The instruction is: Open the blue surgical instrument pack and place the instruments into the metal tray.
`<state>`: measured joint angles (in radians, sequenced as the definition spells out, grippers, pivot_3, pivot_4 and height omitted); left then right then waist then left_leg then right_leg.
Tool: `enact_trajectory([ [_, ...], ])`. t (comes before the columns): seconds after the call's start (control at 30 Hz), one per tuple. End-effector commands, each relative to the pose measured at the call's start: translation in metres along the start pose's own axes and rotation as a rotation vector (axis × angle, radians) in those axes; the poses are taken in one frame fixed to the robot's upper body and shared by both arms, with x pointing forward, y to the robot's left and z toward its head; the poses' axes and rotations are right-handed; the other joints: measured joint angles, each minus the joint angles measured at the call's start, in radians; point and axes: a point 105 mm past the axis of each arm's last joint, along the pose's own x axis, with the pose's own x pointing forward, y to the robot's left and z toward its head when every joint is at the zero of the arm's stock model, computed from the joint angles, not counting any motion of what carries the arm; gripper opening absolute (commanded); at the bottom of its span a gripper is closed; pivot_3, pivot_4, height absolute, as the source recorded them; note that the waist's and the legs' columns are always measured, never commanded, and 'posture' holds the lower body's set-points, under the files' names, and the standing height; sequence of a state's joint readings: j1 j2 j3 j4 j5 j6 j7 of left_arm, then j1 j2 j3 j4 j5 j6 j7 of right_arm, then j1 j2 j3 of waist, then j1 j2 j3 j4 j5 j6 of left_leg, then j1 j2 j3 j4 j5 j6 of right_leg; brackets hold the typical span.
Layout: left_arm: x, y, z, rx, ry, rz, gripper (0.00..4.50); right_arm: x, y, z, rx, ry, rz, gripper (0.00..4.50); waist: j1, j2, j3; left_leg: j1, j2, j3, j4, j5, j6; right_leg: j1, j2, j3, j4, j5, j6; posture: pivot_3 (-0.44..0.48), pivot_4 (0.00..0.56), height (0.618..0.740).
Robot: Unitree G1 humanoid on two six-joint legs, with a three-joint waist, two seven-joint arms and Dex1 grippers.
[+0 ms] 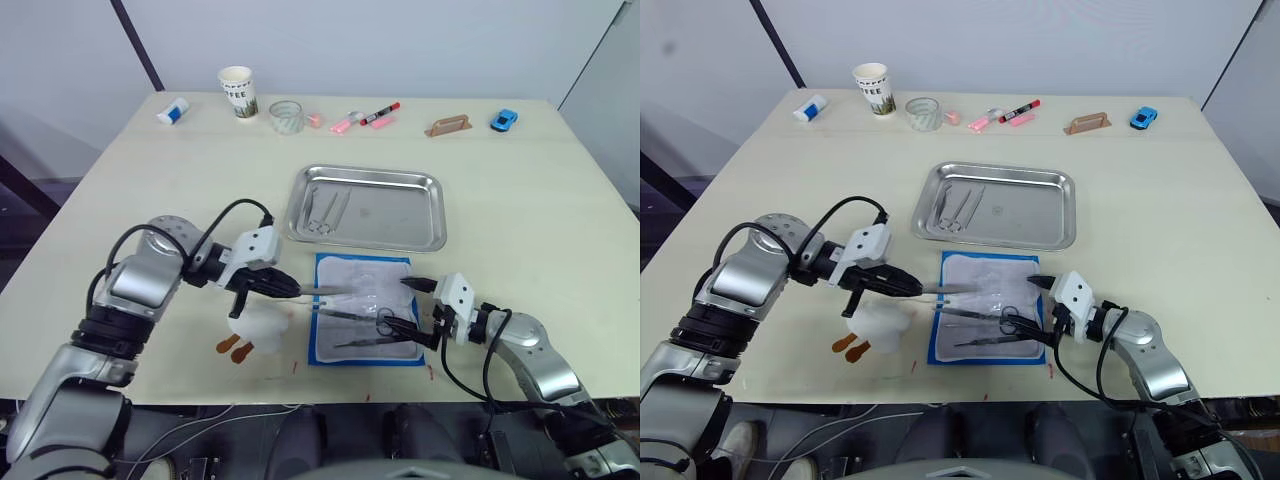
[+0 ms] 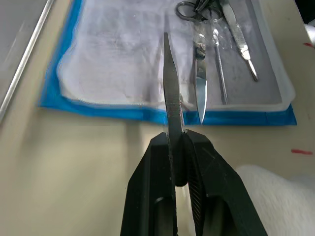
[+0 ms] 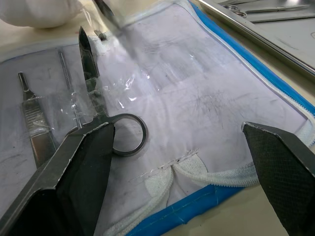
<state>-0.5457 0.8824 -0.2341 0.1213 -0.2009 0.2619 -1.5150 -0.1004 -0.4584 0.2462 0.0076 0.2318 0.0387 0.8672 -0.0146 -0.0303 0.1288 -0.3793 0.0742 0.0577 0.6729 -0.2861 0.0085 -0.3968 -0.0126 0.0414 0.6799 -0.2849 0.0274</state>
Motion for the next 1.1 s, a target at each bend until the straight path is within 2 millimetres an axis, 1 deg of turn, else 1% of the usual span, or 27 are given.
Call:
enact_trajectory([
  [0.03, -0.015, 0.000, 0.006, 0.035, -0.008, 0.011, 0.03, -0.004, 0.012, -0.045, 0.079, 0.178, 0.021, 4.50, 0.000, 0.000, 0.000, 0.000, 0.000, 0.000, 0.000, 0.000, 0.000, 0.000, 0.000, 0.000, 0.000, 0.000, 0.000, 0.000, 0.150, 0.718],
  [0.2, -0.023, -0.003, 0.007, 0.011, -0.018, 0.003, 0.03, -0.003, 0.013, -0.046, 0.080, 0.177, 0.021, 4.50, -0.001, 0.000, 0.000, 0.000, 0.000, 0.000, 0.000, 0.000, 0.000, 0.000, 0.000, 0.000, 0.000, 0.000, 0.000, 0.000, 0.150, 0.718],
  [0.4, -0.028, 0.001, 0.009, -0.032, -0.068, 0.050, 0.03, -0.003, 0.013, -0.046, 0.082, 0.177, 0.023, 4.50, -0.001, 0.000, 0.000, 0.000, 0.000, 0.000, 0.000, 0.000, 0.000, 0.000, 0.000, 0.000, 0.000, 0.000, 0.000, 0.000, 0.150, 0.718],
  [0.47, -0.027, 0.004, 0.013, -0.048, -0.102, 0.079, 0.03, -0.003, 0.013, -0.046, 0.081, 0.177, 0.024, 4.50, -0.001, 0.000, 0.000, 0.000, 0.000, 0.000, 0.000, 0.000, 0.000, 0.000, 0.000, 0.000, 0.000, 0.000, 0.000, 0.000, 0.150, 0.718],
  [0.57, -0.018, 0.019, 0.030, -0.092, -0.212, 0.200, 0.03, -0.004, 0.012, -0.046, 0.080, 0.178, 0.025, 4.50, 0.001, 0.000, 0.000, 0.000, 0.000, 0.000, 0.000, 0.000, 0.000, 0.000, 0.000, 0.000, 0.000, 0.000, 0.000, 0.000, 0.150, 0.718],
  [0.63, -0.010, 0.034, 0.042, -0.171, -0.283, 0.309, 0.03, -0.004, 0.012, -0.046, 0.079, 0.179, 0.027, 4.50, 0.001, -0.002, -0.001, 0.000, 0.000, 0.000, 0.000, 0.000, 0.000, 0.001, 0.000, 0.000, 0.000, 0.000, 0.000, 0.000, 0.150, 0.718],
  [0.83, 0.010, 0.061, 0.066, -0.317, -0.403, 0.547, 0.03, -0.003, 0.012, -0.047, 0.079, 0.181, 0.031, 4.50, -0.001, -0.002, -0.001, 0.000, 0.000, -0.001, 0.000, 0.000, 0.000, 0.000, 0.000, 0.000, 0.000, 0.000, 0.000, 0.000, 0.150, 0.718],
  [0.9, 0.016, 0.068, 0.073, -0.340, -0.432, 0.615, 0.03, -0.003, 0.012, -0.047, 0.079, 0.181, 0.031, 4.50, -0.002, -0.002, -0.001, 0.000, 0.000, -0.001, 0.000, 0.000, 0.000, 0.000, 0.000, 0.000, 0.001, 0.000, 0.000, 0.000, 0.150, 0.718],
  [1.0, 0.022, 0.079, 0.077, -0.410, -0.455, 0.706, 0.03, -0.003, 0.012, -0.047, 0.078, 0.180, 0.032, 4.50, -0.002, -0.002, -0.001, 0.000, 0.000, -0.001, 0.000, 0.000, 0.000, 0.001, 0.000, 0.001, 0.001, 0.000, 0.000, 0.000, 0.150, 0.718],
  [1.1, 0.036, 0.092, 0.073, -0.506, -0.414, 0.819, 0.03, -0.002, 0.011, -0.047, 0.076, 0.180, 0.031, 4.50, 0.000, -0.002, -0.001, 0.000, 0.000, -0.001, 0.000, 0.000, 0.000, 0.001, 0.000, 0.001, 0.001, 0.001, 0.000, 0.000, 0.150, 0.718],
])
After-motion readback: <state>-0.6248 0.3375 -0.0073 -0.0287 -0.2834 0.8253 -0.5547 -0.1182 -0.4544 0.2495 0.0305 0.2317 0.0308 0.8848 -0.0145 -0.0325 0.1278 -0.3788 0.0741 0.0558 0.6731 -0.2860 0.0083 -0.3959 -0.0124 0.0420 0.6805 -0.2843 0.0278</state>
